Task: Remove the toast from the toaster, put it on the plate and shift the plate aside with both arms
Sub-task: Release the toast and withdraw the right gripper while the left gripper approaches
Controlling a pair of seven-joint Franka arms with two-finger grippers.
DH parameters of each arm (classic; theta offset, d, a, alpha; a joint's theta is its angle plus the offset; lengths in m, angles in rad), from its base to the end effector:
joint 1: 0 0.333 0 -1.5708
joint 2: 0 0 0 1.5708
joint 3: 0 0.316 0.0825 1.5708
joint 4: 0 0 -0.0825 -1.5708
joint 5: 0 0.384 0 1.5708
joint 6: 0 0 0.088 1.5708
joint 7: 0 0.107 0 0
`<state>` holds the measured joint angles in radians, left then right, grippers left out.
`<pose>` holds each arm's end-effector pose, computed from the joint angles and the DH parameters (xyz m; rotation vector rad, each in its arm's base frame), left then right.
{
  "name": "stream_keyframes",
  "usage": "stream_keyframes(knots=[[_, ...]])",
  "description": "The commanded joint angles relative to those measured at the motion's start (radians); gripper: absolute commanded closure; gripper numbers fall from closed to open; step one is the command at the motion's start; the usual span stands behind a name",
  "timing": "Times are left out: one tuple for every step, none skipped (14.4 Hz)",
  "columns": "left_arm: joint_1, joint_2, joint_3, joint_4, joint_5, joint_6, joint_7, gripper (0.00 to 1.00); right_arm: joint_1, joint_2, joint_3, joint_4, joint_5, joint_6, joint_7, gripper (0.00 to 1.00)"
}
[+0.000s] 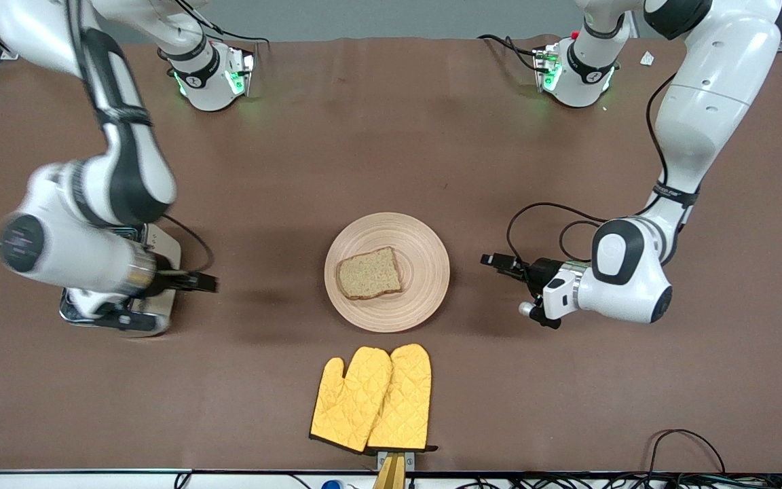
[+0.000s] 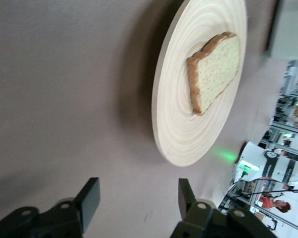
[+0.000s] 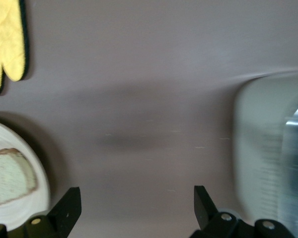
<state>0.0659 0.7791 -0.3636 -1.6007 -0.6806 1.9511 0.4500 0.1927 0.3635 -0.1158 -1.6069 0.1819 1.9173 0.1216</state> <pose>0.6288 -0.2076 0.1928 2.2243 -0.3304 -0.3901 0.6541 0.0716 0.4160 -3.0134 0.1575 0.0941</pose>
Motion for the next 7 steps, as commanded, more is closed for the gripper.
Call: stream_keyframes(knots=[[-0.004,0.032,-0.009,-0.044,-0.126,0.074,0.137,0.36,-0.082,-0.165,0.022,-0.137,-0.053,0.008,-0.078,0.00],[-0.014,0.042,-0.009,-0.044,-0.155,0.089,0.157,0.38,-0.114,-0.202,0.022,-0.152,-0.068,0.000,-0.123,0.00],[-0.024,0.051,-0.009,-0.044,-0.181,0.112,0.171,0.39,-0.139,-0.233,0.022,-0.160,-0.077,-0.015,-0.160,0.00],[-0.038,0.054,-0.009,-0.041,-0.206,0.135,0.186,0.40,-0.160,-0.259,0.022,-0.162,-0.093,-0.036,-0.172,0.00],[-0.055,0.058,-0.009,-0.039,-0.238,0.161,0.199,0.40,-0.171,-0.282,0.021,-0.162,-0.113,-0.053,-0.172,0.00],[-0.064,0.068,-0.009,-0.036,-0.267,0.182,0.217,0.43,-0.176,-0.311,0.022,-0.163,-0.142,-0.061,-0.172,0.00],[-0.073,0.077,-0.009,-0.036,-0.292,0.202,0.240,0.45,-0.176,-0.336,0.022,-0.162,-0.165,-0.079,-0.172,0.00]])
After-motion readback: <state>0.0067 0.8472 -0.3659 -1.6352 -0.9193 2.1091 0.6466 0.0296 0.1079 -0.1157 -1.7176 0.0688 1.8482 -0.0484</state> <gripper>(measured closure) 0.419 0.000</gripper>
